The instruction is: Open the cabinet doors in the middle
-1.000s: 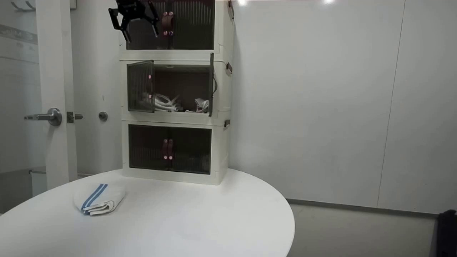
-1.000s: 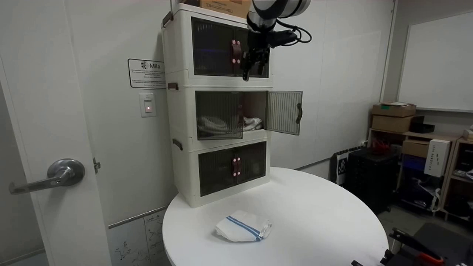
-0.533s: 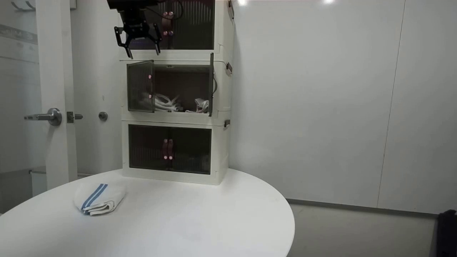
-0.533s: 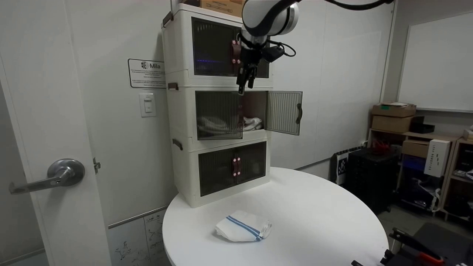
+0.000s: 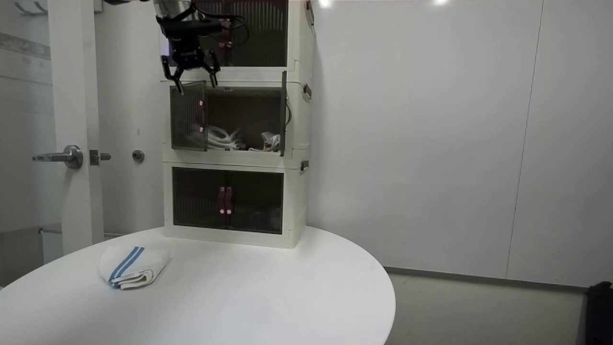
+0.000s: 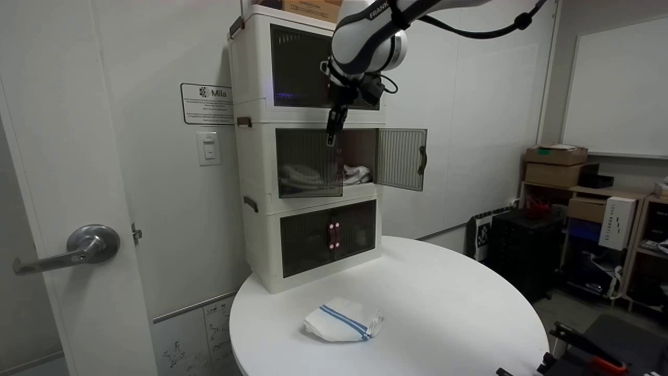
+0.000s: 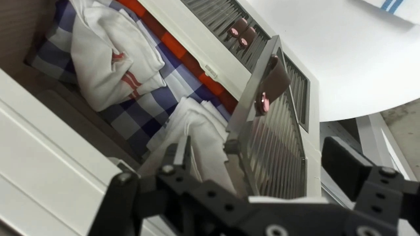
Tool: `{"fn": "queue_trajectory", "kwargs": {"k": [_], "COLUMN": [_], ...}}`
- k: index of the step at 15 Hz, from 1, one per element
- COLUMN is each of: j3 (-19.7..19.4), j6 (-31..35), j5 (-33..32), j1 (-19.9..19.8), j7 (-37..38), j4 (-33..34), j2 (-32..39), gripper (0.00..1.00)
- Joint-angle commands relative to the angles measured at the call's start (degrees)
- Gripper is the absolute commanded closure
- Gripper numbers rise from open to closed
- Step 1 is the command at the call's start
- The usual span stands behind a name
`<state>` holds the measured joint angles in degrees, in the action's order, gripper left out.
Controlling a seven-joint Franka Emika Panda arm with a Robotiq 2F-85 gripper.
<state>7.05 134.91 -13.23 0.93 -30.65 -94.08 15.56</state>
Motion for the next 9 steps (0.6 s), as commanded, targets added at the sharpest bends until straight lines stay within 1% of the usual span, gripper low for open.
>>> {"fn": "queue_trajectory", "kwargs": {"k": [1,6,8,9], "j3": [0.31,2.67,3.19,3.11], "j6": [-0.64,-5.20,-7.60,-8.98], "j5": [1.33,5.56,6.59,6.16], "j1": [0.64,1.97,3.12,3.98], "j7": [-2.53,-0.80,1.12,3.46], "j4": [2.83,1.66,1.69,1.81], "j2": [2.27,-0.03,-1.34,-1.96], "gripper": [0.00,0.00,0.00,0.00]}}
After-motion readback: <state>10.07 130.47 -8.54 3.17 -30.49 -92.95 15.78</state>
